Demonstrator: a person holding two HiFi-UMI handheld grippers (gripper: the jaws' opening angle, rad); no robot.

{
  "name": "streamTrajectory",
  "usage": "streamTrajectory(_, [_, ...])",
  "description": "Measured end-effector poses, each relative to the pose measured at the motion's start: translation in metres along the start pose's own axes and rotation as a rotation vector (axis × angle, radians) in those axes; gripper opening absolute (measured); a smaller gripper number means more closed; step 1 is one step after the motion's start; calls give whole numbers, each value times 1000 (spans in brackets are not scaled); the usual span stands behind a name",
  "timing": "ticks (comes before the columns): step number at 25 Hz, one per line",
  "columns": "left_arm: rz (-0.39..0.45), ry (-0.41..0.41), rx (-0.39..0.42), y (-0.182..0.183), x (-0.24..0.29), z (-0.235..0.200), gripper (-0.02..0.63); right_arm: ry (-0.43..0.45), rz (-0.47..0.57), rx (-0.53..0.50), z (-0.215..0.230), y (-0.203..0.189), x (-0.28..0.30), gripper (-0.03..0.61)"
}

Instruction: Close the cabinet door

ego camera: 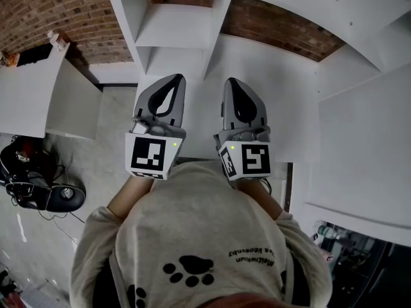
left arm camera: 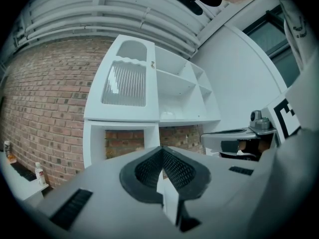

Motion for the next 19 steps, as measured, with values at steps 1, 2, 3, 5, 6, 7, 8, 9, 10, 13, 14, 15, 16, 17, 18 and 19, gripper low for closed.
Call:
streamTrajectory(1, [1,1,-2,0,0,1,9,3,-2,1,0,-1,0,8])
streamTrajectory(2, [2,0,0,1,0,2,8,7,-3,1,0,-1,-1,8])
streamTrajectory(3, [2,-1,4,1,0,3,8,11,-2,1,0,-1,-2,9])
streamTrajectory(5, [3,0,7,2,1,5,8,19,2,0,1,0,-2,9])
streamTrajectory(6, [3,2,10,2,1,6,8,23,4,0,1,1,-2,9])
streamTrajectory(7, [3,4,12,2,1,6,9,26,6,0,2,1,-2,9])
streamTrajectory(8, [3,7,12,2,1,7,9,29,7,0,2,1,-2,9])
streamTrajectory(9, [2,10,9,2,1,7,9,33,8,1,3,1,-2,9])
streamTrajectory(10, [2,13,8,2,1,8,9,36,8,3,4,1,-2,9])
streamTrajectory(13, [1,21,13,2,1,11,8,47,8,8,6,1,-4,9])
streamTrajectory(14, [2,24,13,2,1,12,8,50,7,9,7,1,-5,9])
streamTrajectory(15, [3,26,12,3,1,14,8,53,7,9,8,1,-5,9])
streamTrajectory(16, [4,27,11,3,2,14,8,55,7,9,9,1,-5,9])
streamTrajectory(17, [5,29,9,3,2,15,9,58,8,9,11,1,-4,9])
streamTrajectory(18, [7,30,7,4,3,16,8,60,8,9,12,1,-4,9])
streamTrajectory(19, [8,31,3,4,4,17,8,62,9,8,13,1,-4,9])
Point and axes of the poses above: the fingertips, and each gripper's own axes: x forward along the fingers, z to its right, y out of its top, the point moved 5 cm from there along -x, backward along the fingers, and after that the axes turned 8 degrees about -y, right-handed, at the moved point
